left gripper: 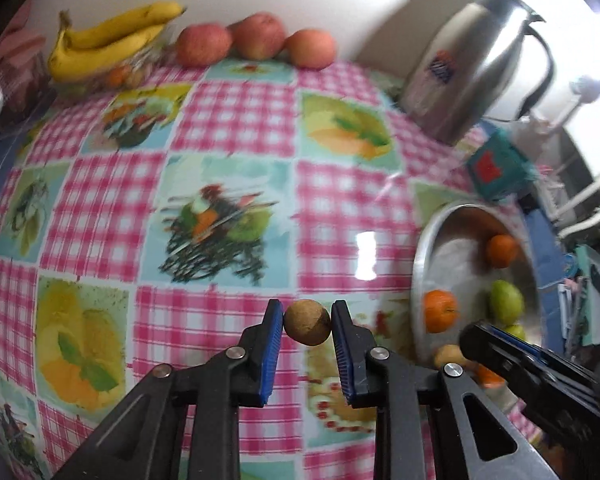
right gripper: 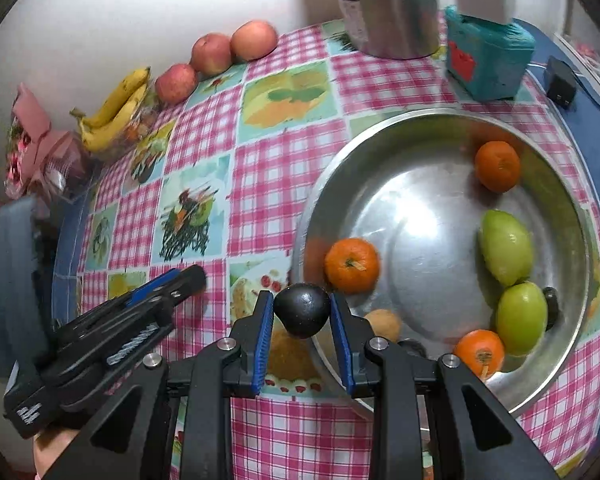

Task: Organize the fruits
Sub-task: 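Lower the plum and brown fruit into the steel plate with both tools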

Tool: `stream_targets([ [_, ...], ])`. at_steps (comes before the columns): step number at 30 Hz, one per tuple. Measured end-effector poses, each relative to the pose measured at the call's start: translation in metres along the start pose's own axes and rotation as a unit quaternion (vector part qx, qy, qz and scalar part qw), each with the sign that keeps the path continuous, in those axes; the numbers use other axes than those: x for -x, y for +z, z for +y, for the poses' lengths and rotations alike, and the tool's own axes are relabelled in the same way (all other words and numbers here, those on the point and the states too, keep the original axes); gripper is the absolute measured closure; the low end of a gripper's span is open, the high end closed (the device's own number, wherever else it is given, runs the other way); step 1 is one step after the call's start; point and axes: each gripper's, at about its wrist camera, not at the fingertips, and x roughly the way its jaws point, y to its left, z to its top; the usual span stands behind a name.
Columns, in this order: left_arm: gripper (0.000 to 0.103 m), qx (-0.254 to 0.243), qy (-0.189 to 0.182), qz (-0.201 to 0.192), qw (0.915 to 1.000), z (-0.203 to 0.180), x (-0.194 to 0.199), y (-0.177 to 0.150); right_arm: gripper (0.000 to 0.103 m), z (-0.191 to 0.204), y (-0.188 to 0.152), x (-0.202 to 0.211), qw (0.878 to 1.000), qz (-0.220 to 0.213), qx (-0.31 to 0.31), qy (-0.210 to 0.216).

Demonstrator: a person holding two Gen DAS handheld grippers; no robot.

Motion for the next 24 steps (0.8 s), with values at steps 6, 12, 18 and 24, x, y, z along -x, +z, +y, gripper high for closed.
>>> stream_targets([
  [6,0.076,-0.052,-0.047,0.005,0.9975,-0.046,0.005,-0.009,0.073,-0.038,0.001,0.013,0.998,-0.014,-0.053,-0.034],
  [12,0.076,-0.103,-0.062,0.019,0.9926,-0.084,-0.005,-0.024,0.073,-0.061,-0.002,0.010,0.995,-0.005,-0.079,-0.064],
  [18,0.076,-0.104,-0.064,0.030,0.9921,-0.090,-0.016,-0.027,0.073,-0.071,-0.006,0.004,0.993,0.011,-0.095,-0.067],
  [24,0.074,-0.097,-0.070,0.031,0.9924,-0.087,-0.015,-0.027,0.073,-0.072,-0.007,0.004,0.993,0.012,-0.096,-0.069],
])
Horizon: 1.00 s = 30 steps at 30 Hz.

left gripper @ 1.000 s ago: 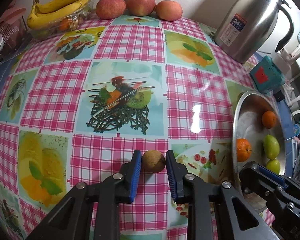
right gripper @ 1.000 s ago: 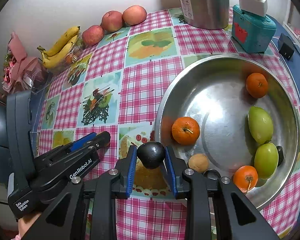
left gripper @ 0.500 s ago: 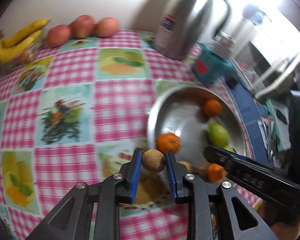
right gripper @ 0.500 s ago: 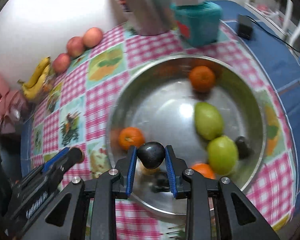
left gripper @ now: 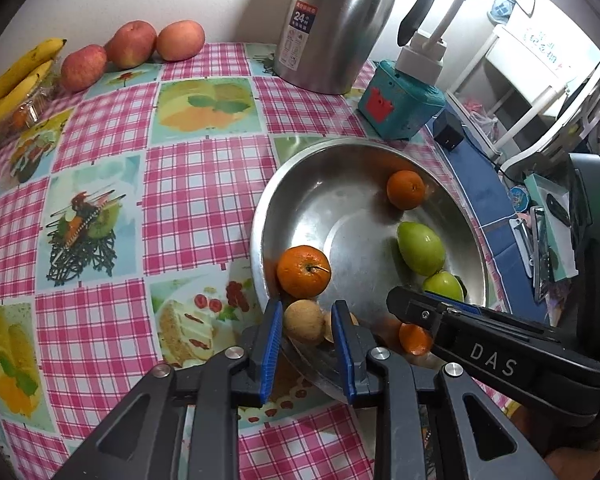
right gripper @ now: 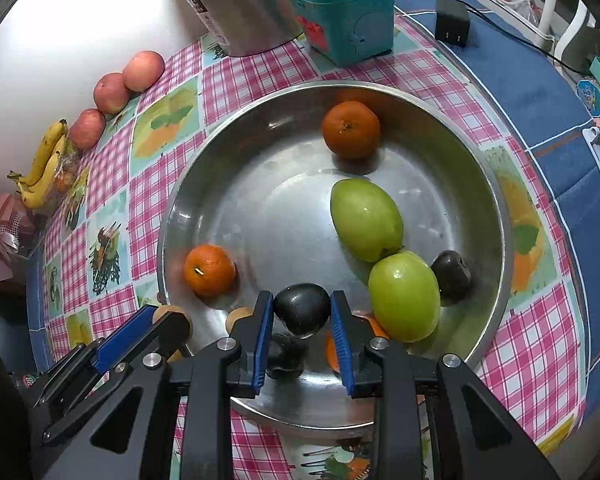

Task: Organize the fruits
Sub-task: 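Lower the plum and brown fruit into the steel plate with both tools, then open both tools and withdraw them from the plate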

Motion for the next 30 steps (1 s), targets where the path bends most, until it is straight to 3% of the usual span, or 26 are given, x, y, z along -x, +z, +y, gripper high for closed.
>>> stream_targets([
  [6,0.068,0.013,0.002,-0.007,0.9999,0.008,0.009,-0.004,0.073,0.003,-0.001,0.002,1.000,-0.001,0.003,-0.002],
  [8,0.060,0.016,0.020,-0.016,0.9995,0.012,0.015,-0.007,0.073,0.003,-0.003,0.004,1.000,-0.004,0.004,0.000],
  [10,0.029,0.026,0.048,-0.028,0.9981,0.020,0.023,-0.010,0.073,0.003,-0.004,0.006,1.000,-0.005,0.003,0.001],
  [13,0.007,0.043,0.087,-0.048,0.9941,0.035,0.036,-0.017,0.071,0.006,-0.010,0.010,1.000,-0.010,0.011,0.001],
  [15,0.000,0.047,0.126,-0.059,0.9892,0.045,0.044,-0.022,0.054,0.012,-0.016,0.015,1.000,-0.018,0.020,-0.004],
  [18,0.000,0.049,0.160,-0.066,0.9837,0.055,0.054,-0.029,0.045,0.020,-0.026,0.021,0.999,-0.030,0.036,-0.012],
  [24,0.000,0.060,0.186,-0.074,0.9779,0.067,0.079,-0.050,0.039,0.036,-0.054,0.028,0.996,-0.043,0.075,-0.035],
  [26,0.000,0.058,0.190,-0.078,0.9770,0.066,0.087,-0.059,0.032,0.039,-0.064,0.031,0.995,-0.048,0.082,-0.039],
  [30,0.000,0.056,0.222,-0.080,0.9702,0.063,0.097,-0.075,0.031,0.044,-0.078,0.033,0.993,-0.051,0.097,-0.046],
])
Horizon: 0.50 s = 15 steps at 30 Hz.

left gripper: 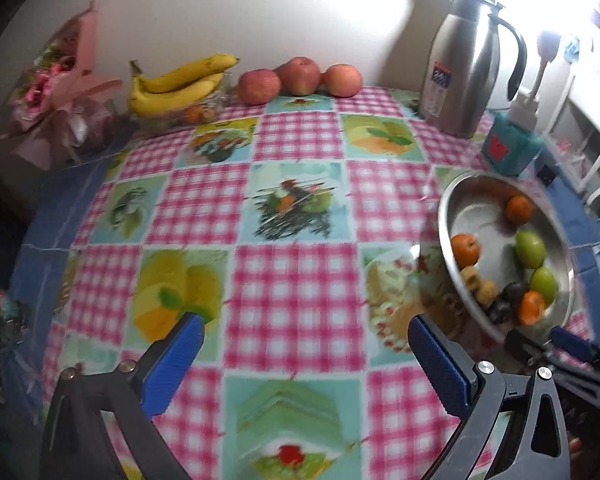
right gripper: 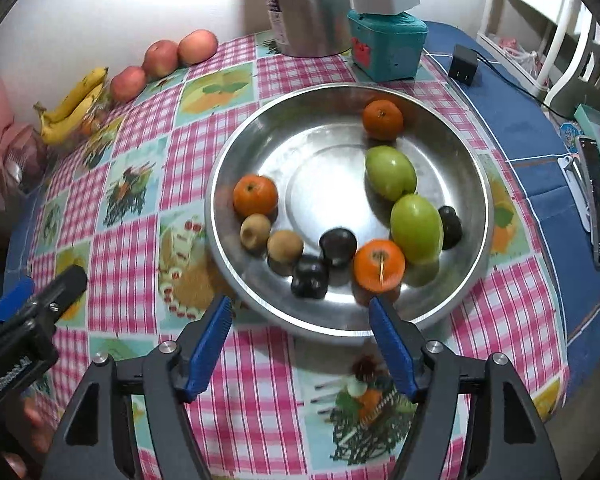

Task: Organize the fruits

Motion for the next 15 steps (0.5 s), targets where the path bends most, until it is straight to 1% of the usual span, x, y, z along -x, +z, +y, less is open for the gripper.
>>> stream_targets([
  [1,0.000,-0.004,0.018,-0.002,0.9998,0.000,0.003,-0.003,0.031,0.002,-0.002,0.002,1.000,-0.002,0.003,0.001],
  [3,0.000,-0.006,0.031,-0.004,0.9995,0.001,0.006,-0.007,0.031,0.005,-0.005,0.005,1.000,-0.007,0.007,0.000],
  [6,0.000,-0.002,0.032,0.001,0.9995,0.004,0.008,-0.009,0.031,0.009,-0.009,0.009,1.000,-0.013,0.013,-0.003],
  [10,0.000,-0.008,0.052,0.011,0.9985,0.003,0.006,-0.009,0.031,0.011,-0.010,0.010,1.000,-0.015,0.018,-0.005],
  [15,0.000,-0.007,0.059,0.027,0.9979,0.006,0.002,-0.010,0.031,0.014,-0.009,0.011,0.999,-0.018,0.025,-0.009],
])
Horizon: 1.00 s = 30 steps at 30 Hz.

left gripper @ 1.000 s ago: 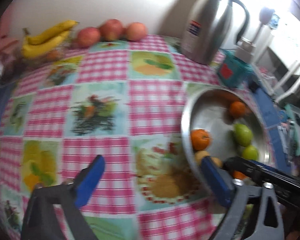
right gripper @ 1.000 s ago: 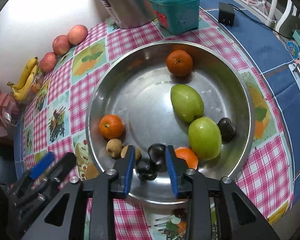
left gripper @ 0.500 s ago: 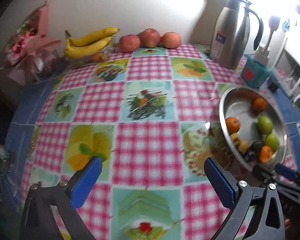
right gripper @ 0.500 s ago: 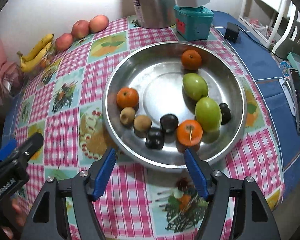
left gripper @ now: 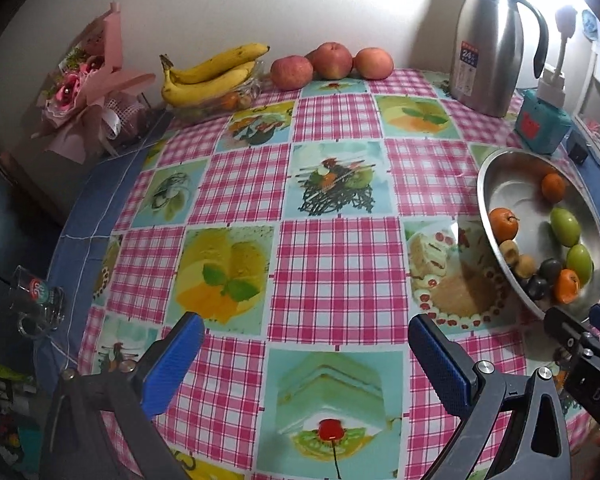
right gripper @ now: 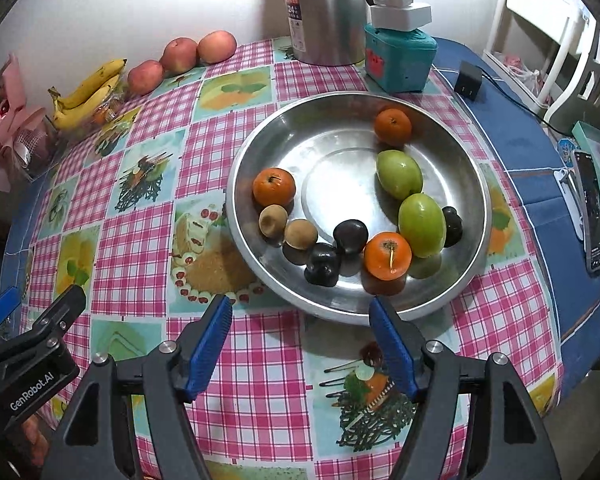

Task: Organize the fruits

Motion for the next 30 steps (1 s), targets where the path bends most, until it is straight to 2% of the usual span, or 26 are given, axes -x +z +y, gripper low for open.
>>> stream_targets([
  [8,0.000,0.007,0.000,0.025,0.9997,0.0053,-0.0071,-0.0014,0.031,0.0016,0.0015,0.0002,1.000,-0.003,0.006,-0.009],
  [30,0.000,0.017,-0.016,0.032,0.9992,0.0092,-0.0087,0.0005,0.031,0.0009,0.0014,-0.0037,1.000,0.004,0.003,-0.019],
])
